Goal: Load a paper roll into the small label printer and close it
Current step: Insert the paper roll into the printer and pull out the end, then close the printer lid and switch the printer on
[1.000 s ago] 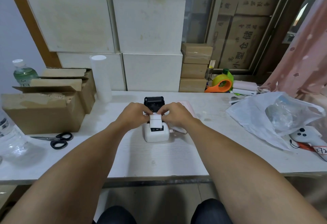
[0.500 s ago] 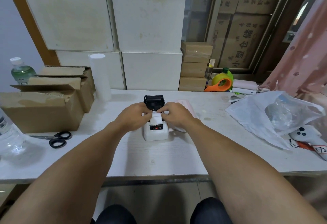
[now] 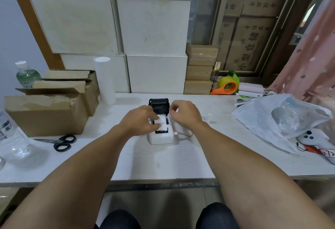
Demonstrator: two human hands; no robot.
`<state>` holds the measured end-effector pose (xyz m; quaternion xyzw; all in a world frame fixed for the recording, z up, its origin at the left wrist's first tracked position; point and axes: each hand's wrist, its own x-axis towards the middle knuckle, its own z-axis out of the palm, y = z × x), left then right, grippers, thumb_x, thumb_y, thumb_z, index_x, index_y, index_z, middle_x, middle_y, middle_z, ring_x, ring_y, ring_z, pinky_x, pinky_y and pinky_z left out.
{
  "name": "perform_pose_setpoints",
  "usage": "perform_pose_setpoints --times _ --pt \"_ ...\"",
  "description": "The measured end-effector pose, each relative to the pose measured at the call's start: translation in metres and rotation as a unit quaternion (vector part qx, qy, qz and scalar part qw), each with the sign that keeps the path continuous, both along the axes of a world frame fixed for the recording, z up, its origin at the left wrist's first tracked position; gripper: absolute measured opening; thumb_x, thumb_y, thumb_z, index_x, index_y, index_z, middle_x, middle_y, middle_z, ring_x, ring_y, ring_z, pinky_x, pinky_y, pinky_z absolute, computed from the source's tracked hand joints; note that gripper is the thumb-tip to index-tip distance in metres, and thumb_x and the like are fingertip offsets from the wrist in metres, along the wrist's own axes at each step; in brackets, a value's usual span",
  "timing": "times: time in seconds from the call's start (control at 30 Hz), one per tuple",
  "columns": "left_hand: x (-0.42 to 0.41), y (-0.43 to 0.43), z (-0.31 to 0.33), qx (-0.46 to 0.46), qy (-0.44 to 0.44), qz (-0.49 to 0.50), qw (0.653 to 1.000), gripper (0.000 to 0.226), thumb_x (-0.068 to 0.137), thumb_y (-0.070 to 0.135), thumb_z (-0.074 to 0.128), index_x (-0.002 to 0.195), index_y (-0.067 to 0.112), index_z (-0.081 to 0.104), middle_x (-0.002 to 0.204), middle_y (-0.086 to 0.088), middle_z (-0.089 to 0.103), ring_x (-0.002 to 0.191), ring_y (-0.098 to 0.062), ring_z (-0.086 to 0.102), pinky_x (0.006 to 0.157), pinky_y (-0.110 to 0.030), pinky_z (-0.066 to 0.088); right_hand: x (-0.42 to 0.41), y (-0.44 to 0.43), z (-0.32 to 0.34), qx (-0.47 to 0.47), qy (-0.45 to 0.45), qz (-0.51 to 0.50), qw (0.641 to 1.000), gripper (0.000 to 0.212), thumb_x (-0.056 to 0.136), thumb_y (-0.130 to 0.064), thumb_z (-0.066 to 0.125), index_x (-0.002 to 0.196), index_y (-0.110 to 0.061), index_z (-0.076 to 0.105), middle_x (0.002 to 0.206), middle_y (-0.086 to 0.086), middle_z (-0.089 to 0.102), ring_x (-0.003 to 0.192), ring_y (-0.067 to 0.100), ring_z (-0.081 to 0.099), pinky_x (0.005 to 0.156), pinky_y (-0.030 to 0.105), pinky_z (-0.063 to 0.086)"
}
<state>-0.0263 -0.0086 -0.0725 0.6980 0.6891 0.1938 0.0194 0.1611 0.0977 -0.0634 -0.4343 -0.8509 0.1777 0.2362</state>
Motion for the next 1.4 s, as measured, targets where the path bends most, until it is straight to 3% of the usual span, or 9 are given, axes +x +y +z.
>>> perform_pose_setpoints --times 0.13,0.3,0.5,0.6,0.83,1.0,1.17,1.27,1.4 --pt "0.001 -0.002 0.000 0.005 0.006 -0.004 1.000 0.033 0.086 0.049 0.069 0.109 0.028 0.078 0.118 0.009 0.065 0.105 -0.014 0.061 0.085 -0.039 0.053 -0.009 0.001 0.012 0.015 0.028 0.011 0.999 0.042 0.090 -0.021 0.060 0.132 -0.028 0.059 0.134 -0.013 0.058 0.096 0.016 0.060 0.082 0.034 0.048" --pt "0.003 -0.001 0.000 0.012 0.027 -0.010 1.000 0.032 0.088 0.050 0.067 0.112 0.031 0.078 0.109 0.008 0.062 0.097 -0.012 0.059 0.078 -0.033 0.050 -0.031 0.004 0.014 -0.034 -0.060 0.078 0.995 0.058 0.100 -0.022 0.057 0.156 -0.022 0.042 0.157 -0.004 0.044 0.132 0.023 0.053 0.105 0.040 0.047" --pt "0.003 -0.003 -0.003 0.078 0.101 -0.042 0.991 0.033 0.085 0.045 0.071 0.106 0.020 0.076 0.100 0.003 0.066 0.092 -0.021 0.064 0.064 -0.034 0.051 -0.031 0.002 0.009 -0.002 -0.055 0.059 0.997 0.042 0.104 -0.017 0.051 0.145 -0.020 0.055 0.142 0.000 0.054 0.125 0.025 0.055 0.102 0.040 0.047" --pt "0.009 -0.004 0.000 0.120 0.145 -0.087 0.978 0.027 0.074 0.031 0.082 0.085 0.010 0.068 0.086 -0.002 0.065 0.077 -0.028 0.064 0.053 -0.028 0.037 -0.028 0.000 0.010 0.015 -0.044 0.050 0.998 0.036 0.101 -0.018 0.054 0.135 -0.023 0.064 0.135 -0.002 0.061 0.123 0.023 0.057 0.099 0.041 0.049" --pt "0.017 -0.005 0.005 0.142 0.175 -0.086 0.971 0.041 0.070 0.029 0.083 0.092 0.011 0.053 0.083 -0.004 0.054 0.071 -0.026 0.053 0.055 -0.031 0.031 -0.013 -0.013 0.017 0.005 -0.053 0.048 0.997 0.031 0.084 -0.015 0.066 0.107 -0.033 0.077 0.113 -0.011 0.072 0.104 0.018 0.063 0.084 0.040 0.056" --pt "0.015 -0.005 0.004 0.132 0.157 -0.055 0.977 0.036 0.074 0.030 0.078 0.096 0.010 0.060 0.093 -0.003 0.057 0.078 -0.024 0.053 0.060 -0.030 0.035 -0.010 -0.023 0.013 0.040 -0.132 0.076 0.988 0.022 0.083 -0.024 0.069 0.098 -0.036 0.081 0.094 -0.008 0.070 0.097 0.020 0.060 0.076 0.042 0.056" --pt "0.015 -0.010 0.001 0.111 0.108 -0.038 0.987 0.019 0.081 0.031 0.074 0.092 0.015 0.071 0.089 0.000 0.063 0.082 -0.025 0.058 0.062 -0.033 0.043 -0.007 -0.030 0.006 0.040 -0.139 0.081 0.986 0.023 0.084 -0.024 0.066 0.094 -0.036 0.082 0.090 -0.007 0.071 0.081 0.022 0.068 0.070 0.043 0.059" --pt "0.018 -0.015 0.000 0.090 0.080 -0.022 0.992 0.020 0.088 0.037 0.069 0.092 0.018 0.073 0.091 0.003 0.065 0.088 -0.021 0.059 0.062 -0.034 0.046 -0.005 -0.032 0.008 0.046 -0.143 0.085 0.985 0.022 0.087 -0.027 0.065 0.096 -0.035 0.083 0.093 -0.007 0.072 0.082 0.020 0.069 0.076 0.042 0.057" --pt "0.012 -0.016 -0.003 0.056 0.068 -0.041 0.995 0.052 0.074 0.065 0.073 0.105 0.024 0.068 0.099 0.008 0.061 0.089 -0.014 0.057 0.065 -0.028 0.041 0.001 -0.033 0.013 0.051 -0.150 0.093 0.983 0.023 0.087 -0.039 0.069 0.105 -0.031 0.081 0.106 -0.010 0.068 0.096 0.015 0.064 0.077 0.029 0.049"
